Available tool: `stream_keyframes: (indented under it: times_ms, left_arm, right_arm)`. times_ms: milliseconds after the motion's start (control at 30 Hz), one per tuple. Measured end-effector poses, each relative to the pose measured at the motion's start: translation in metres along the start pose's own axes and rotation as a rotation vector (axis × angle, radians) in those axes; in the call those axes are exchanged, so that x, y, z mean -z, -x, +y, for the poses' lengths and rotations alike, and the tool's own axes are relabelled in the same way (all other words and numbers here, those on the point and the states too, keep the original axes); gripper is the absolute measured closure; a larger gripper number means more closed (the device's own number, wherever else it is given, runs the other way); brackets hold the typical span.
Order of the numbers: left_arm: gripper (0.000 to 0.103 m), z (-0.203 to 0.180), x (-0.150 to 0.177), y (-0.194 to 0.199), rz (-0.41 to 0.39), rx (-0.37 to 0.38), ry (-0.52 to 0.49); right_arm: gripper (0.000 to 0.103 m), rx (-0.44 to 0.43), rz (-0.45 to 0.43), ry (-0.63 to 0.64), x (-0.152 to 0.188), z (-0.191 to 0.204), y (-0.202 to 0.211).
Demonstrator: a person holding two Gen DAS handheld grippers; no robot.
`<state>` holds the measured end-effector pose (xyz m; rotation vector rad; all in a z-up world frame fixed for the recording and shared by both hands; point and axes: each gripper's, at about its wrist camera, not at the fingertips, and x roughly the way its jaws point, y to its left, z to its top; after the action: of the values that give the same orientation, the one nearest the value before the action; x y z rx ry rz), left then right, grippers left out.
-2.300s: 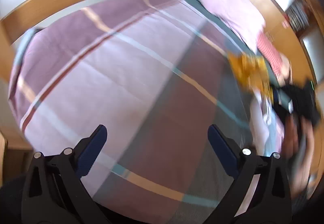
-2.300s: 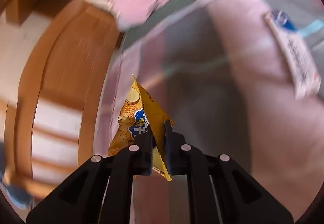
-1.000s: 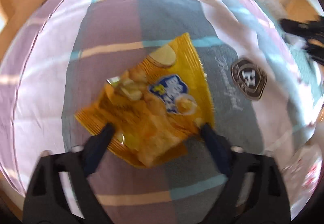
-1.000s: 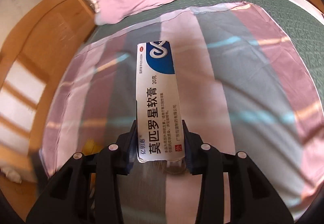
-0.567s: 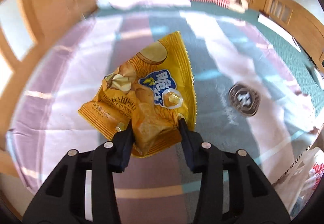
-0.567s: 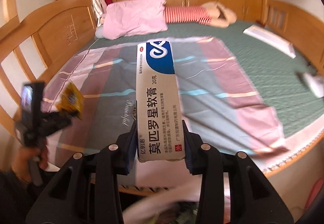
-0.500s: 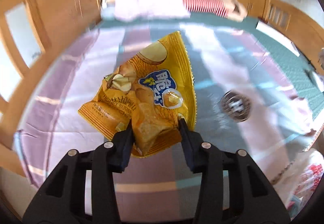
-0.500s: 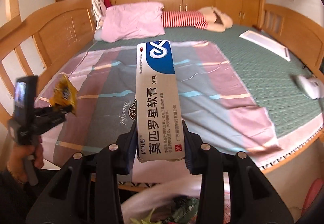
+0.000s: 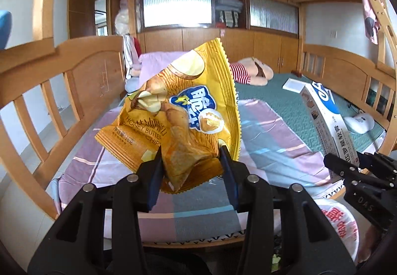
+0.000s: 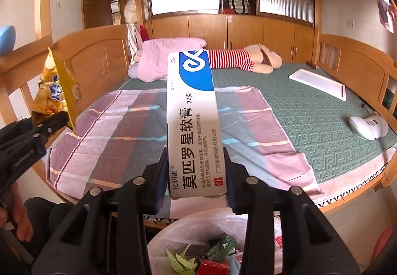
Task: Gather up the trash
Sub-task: 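Carry the chip bag and ointment box over the bin and release both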
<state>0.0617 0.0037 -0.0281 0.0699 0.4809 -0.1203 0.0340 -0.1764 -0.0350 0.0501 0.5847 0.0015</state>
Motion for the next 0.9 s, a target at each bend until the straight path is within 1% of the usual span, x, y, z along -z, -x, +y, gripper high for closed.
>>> stream_keyframes:
  times_ms: [100, 167, 300, 433, 633, 767, 900]
  left_arm:
    - [0.059, -0.005, 0.0, 0.02, -0.021, 0.004, 0.013]
    - [0.059, -0.008, 0.001, 0.032, -0.041, -0.005, 0.012]
    - [0.059, -0.017, 0.003, 0.05, -0.062, 0.007, 0.011]
    - [0.059, -0.027, 0.005, 0.056, -0.069, 0.015, -0.002]
    - [0.059, -0.031, 0.008, 0.05, -0.053, 0.038, -0.013]
    - [0.059, -0.036, 0.01, 0.049, -0.044, 0.055, -0.023]
    - [0.059, -0.038, 0.011, 0.045, -0.034, 0.07, -0.034]
  right_arm:
    - [0.063, 0.002, -0.031, -0.003, 0.003, -0.004, 0.02]
    - [0.063, -0.004, -0.051, -0.011, 0.004, -0.01, 0.033]
    - [0.063, 0.001, -0.068, -0.011, 0.008, -0.019, 0.047]
    - [0.063, -0.011, -0.059, -0.01, 0.014, -0.025, 0.052]
    - [0.063, -0.019, -0.044, -0.001, 0.018, -0.027, 0.057]
    - [0.063, 0.003, 0.019, 0.025, 0.034, -0.027, 0.051]
    - [0.063, 0.018, 0.145, -0.013, 0.062, -0.041, 0.032]
